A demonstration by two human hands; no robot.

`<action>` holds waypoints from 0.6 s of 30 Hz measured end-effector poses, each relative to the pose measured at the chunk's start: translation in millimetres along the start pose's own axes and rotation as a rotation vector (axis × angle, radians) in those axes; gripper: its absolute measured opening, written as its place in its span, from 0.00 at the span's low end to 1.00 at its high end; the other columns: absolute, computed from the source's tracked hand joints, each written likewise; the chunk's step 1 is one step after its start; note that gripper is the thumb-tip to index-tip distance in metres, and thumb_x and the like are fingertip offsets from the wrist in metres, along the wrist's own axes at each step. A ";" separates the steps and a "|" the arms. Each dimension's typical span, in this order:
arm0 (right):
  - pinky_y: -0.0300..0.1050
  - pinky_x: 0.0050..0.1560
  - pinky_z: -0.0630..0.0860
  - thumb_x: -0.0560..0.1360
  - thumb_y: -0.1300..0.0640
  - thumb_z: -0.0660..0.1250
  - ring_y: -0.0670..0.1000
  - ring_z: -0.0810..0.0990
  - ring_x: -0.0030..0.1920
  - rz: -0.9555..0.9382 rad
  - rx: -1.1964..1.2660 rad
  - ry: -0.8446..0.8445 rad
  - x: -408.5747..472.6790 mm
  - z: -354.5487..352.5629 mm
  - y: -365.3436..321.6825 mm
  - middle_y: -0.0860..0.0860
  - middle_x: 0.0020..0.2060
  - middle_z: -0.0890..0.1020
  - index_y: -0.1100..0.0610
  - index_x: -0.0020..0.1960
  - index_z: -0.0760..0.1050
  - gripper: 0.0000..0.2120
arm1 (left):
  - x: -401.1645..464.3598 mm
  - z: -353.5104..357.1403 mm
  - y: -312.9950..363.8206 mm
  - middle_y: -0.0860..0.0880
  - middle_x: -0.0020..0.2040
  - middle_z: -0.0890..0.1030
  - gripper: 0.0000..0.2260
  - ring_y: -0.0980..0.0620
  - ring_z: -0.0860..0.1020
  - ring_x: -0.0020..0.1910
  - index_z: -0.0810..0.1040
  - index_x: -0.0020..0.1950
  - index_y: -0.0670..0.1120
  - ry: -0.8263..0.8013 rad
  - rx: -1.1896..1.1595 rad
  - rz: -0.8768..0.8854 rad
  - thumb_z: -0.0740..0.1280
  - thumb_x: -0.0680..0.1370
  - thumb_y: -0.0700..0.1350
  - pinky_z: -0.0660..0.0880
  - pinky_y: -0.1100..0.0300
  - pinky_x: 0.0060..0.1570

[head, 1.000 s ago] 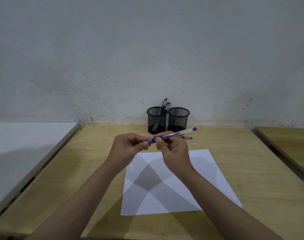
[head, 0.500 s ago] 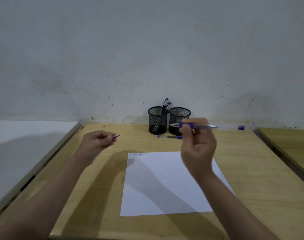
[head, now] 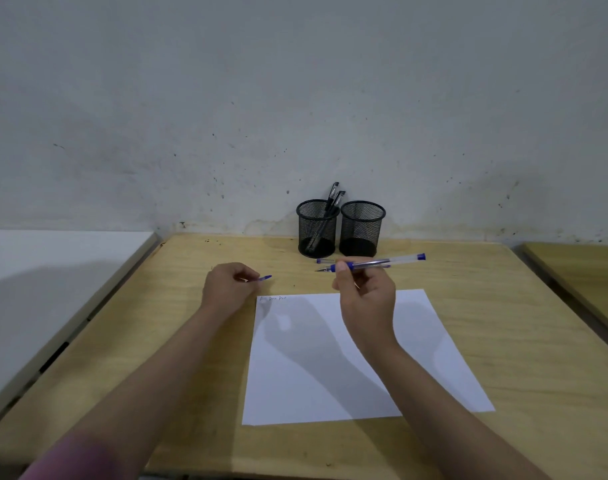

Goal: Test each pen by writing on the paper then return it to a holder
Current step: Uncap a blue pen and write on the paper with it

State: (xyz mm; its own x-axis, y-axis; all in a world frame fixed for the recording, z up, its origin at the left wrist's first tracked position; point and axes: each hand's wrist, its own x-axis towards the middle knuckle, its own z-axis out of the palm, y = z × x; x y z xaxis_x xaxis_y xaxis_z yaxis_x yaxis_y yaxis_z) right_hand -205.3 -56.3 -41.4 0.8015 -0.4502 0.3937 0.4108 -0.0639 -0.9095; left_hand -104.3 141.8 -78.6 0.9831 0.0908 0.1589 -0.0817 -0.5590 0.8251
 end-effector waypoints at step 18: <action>0.37 0.40 0.76 0.72 0.59 0.72 0.47 0.79 0.37 0.113 -0.112 -0.167 19.9 14.4 28.1 0.54 0.38 0.82 0.58 0.44 0.80 0.03 | -54.5 -23.9 -18.2 0.57 0.58 0.76 0.24 0.59 0.73 0.57 0.75 0.60 0.53 -0.174 0.153 0.212 0.71 0.67 0.60 0.70 0.64 0.58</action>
State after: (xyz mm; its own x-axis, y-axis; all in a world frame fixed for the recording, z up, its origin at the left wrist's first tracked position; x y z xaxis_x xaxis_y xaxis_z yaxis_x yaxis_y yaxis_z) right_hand -171.5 -54.3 -57.2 0.9044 -0.3071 0.2963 0.2708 -0.1236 -0.9547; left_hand -160.4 166.6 -89.3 0.9611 -0.1760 0.2126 -0.2753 -0.6689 0.6905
